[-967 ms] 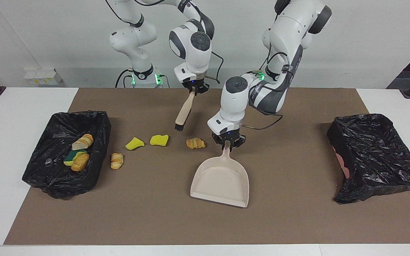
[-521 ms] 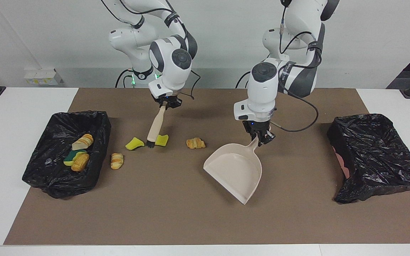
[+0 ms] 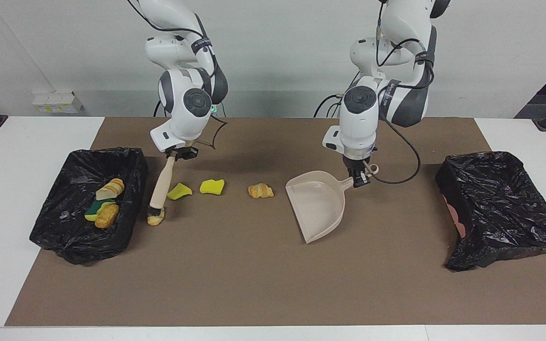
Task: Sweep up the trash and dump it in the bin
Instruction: 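Hold the dustpan with the left gripper while the right gripper sweeps scraps, then draw the brush back toward the remaining scraps with the right gripper, then sweep the yellow sponge and scraps into the dustpan with the right gripper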
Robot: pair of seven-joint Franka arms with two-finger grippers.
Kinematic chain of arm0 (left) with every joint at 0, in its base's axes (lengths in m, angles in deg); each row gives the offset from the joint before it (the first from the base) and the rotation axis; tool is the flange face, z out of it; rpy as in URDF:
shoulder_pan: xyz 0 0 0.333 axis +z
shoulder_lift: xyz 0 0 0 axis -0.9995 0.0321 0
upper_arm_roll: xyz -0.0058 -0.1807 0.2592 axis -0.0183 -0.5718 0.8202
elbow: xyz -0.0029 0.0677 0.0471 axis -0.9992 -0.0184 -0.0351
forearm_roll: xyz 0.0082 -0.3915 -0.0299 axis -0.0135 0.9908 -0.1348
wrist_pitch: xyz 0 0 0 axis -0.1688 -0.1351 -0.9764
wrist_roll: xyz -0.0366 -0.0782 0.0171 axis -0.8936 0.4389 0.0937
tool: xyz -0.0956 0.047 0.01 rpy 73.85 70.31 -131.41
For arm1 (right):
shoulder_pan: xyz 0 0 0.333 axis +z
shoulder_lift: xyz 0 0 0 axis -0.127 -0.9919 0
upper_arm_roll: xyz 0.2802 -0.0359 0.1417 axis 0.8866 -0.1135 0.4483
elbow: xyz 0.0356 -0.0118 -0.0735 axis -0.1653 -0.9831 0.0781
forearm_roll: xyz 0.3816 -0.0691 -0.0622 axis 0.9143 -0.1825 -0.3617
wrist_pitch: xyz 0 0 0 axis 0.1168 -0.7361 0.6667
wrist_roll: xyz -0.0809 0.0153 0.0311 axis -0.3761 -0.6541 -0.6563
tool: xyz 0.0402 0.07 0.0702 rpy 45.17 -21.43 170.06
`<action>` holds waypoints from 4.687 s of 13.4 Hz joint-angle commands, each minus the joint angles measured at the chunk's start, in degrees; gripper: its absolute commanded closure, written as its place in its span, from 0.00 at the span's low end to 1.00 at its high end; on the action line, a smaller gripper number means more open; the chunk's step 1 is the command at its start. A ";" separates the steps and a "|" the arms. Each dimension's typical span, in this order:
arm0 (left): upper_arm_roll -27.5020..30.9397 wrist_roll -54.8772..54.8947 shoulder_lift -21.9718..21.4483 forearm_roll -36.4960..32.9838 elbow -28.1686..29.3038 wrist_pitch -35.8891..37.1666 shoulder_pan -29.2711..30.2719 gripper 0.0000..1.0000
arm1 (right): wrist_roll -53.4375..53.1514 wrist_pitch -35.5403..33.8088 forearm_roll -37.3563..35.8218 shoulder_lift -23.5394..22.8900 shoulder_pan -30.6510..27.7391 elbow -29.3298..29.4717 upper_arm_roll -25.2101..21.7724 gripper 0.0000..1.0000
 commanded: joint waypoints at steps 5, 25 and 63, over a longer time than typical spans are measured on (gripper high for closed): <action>-0.13 0.06 -7.89 1.62 13.38 -8.85 -0.37 1.00 | 2.11 3.79 -7.68 -6.38 -3.26 0.58 1.13 1.00; -0.22 1.20 -9.73 1.71 17.16 -9.29 -2.31 1.00 | 17.75 17.86 45.90 -7.52 19.93 5.05 2.62 1.00; -0.84 5.51 -10.88 1.71 18.30 -9.20 -3.27 1.00 | 14.29 16.54 46.46 -6.56 19.93 3.22 6.56 1.00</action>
